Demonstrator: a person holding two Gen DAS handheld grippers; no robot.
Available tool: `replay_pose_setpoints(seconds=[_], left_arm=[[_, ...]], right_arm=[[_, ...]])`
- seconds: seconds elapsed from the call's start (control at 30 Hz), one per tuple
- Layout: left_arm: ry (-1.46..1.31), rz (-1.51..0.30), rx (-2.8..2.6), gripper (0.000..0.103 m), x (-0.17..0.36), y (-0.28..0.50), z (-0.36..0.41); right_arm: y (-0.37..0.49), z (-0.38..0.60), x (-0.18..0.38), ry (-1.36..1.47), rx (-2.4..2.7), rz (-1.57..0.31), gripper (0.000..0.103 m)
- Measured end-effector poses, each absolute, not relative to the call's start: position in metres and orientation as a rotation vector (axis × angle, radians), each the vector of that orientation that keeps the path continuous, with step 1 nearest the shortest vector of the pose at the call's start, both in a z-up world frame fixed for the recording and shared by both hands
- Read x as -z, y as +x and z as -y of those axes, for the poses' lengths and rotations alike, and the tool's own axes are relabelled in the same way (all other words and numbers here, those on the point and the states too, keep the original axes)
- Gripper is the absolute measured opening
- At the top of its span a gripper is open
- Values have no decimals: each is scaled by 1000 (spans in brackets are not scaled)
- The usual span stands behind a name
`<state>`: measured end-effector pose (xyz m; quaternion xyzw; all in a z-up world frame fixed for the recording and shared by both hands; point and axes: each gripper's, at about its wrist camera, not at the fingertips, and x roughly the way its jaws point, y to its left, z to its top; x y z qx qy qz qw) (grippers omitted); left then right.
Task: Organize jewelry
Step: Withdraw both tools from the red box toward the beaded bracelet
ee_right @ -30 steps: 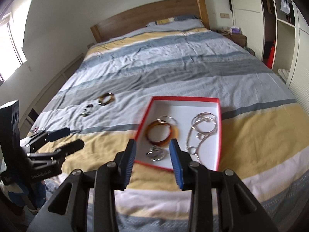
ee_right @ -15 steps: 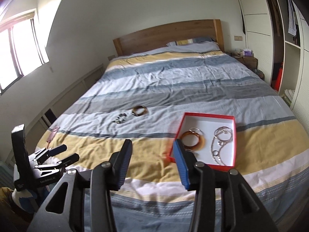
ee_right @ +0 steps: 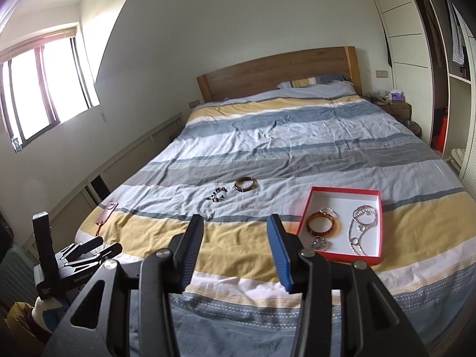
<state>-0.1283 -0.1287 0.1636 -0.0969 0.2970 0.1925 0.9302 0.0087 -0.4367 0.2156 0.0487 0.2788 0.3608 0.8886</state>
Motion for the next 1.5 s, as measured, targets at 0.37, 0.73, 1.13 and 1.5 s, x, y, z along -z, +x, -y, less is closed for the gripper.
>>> replay_pose_setpoints(seconds=[0.37, 0.73, 1.13, 1.5], left_arm=[[-226, -498, -470, 84, -181, -155, 117], [-263, -533, -451, 86, -172, -151, 110], [-325, -642, -463, 90, -135, -129, 84], [-363, -832, -467, 85, -63, -81, 54]], right_arm=[[-4, 439, -220, 107, -737, -553, 43], [8, 436, -204, 107, -714, -599, 44], [37, 409, -166, 75, -723, -712, 45], [96, 361, -89, 31, -749, -924, 45]])
